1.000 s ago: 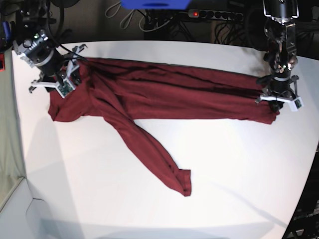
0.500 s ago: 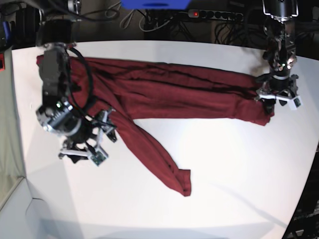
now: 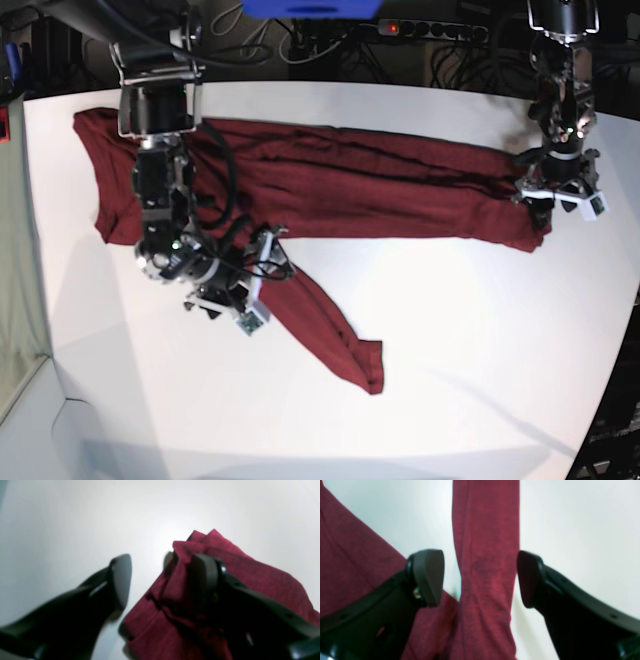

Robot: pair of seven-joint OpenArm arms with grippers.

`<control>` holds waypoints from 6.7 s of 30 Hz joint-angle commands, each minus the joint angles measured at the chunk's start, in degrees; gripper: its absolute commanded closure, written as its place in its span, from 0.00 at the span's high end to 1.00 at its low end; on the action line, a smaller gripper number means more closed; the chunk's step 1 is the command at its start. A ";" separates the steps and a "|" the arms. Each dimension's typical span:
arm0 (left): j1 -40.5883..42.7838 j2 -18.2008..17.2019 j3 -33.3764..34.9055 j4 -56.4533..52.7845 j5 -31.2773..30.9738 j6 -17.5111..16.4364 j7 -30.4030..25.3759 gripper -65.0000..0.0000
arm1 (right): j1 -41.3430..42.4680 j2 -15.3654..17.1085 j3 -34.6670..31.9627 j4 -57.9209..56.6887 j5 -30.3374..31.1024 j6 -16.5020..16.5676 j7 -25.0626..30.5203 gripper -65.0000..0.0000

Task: Layout the t-shirt on the table in an organized manner, then fold the t-shirt properly
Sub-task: 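Release with the right gripper and grasp the sleeve near the fold, then lift the sleeve with the right gripper and lay it across the strip, then grasp the hanging sleeve end with the left gripper and tuck it onto the strip, then move the left gripper to the strip end and grasp it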

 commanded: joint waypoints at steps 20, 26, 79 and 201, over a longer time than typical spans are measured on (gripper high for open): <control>-0.27 -0.27 -0.04 0.04 -0.38 0.60 2.53 0.57 | 1.38 -0.19 0.04 -5.84 0.75 -3.88 8.69 0.26; -0.27 -0.27 -0.04 0.04 -0.38 0.60 2.53 0.57 | 0.68 -0.19 0.04 -5.84 0.75 -3.88 8.51 0.26; -1.15 -0.27 0.04 -0.04 -0.38 0.60 2.44 0.57 | -24.38 -2.74 -17.01 38.91 0.84 -0.18 -6.43 0.00; -27.70 16.79 29.85 -8.13 10.96 0.78 8.77 0.00 | -23.14 6.49 14.72 38.47 0.84 -0.05 -6.43 0.33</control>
